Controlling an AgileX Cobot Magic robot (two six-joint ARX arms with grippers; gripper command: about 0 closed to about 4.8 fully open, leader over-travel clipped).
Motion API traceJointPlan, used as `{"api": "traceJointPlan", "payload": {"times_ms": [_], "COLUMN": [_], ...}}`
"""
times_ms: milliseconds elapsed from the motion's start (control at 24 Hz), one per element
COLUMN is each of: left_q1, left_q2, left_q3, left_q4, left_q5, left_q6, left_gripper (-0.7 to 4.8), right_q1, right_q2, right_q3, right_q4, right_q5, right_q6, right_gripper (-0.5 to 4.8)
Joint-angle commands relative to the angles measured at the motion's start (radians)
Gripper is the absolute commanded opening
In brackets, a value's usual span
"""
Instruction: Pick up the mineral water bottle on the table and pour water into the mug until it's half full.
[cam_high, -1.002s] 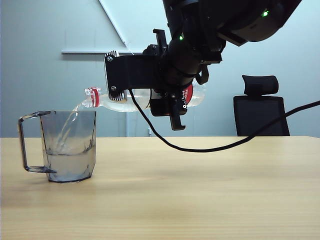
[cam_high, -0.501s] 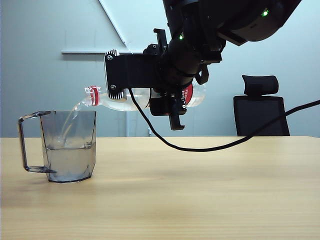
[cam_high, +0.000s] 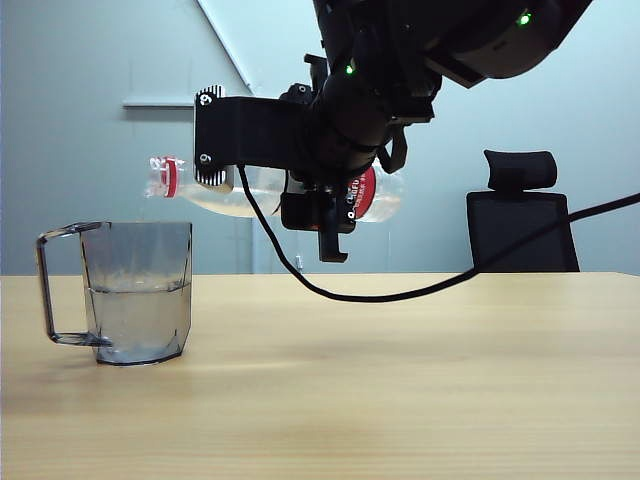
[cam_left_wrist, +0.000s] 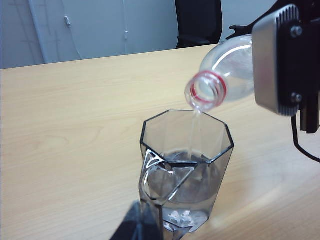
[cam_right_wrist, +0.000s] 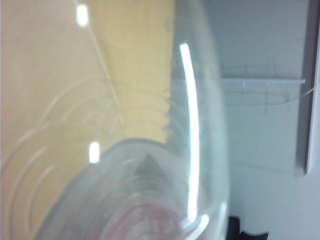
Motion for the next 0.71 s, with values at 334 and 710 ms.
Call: {"api": "traceJointPlan", "payload": {"times_ms": [334, 710], "left_q1": [0.000, 0.000], "left_q2": [0.002, 0.002], "left_q3": [0.003, 0.003], "left_q4": [0.006, 0.006], "left_q5": [0.000, 0.000], "left_q6": [-0.003, -0.003], "left_gripper": [-0.02, -0.02], "right_q1": [0.023, 0.061], "right_q2": [-0.014, -0.067], "right_q3": [0.010, 0.007], "right_q4": [0.066, 0.063], "right_q5": [0.130, 0.150], "right_q6": [0.317, 0.786], "right_gripper": [2.64, 2.64]}}
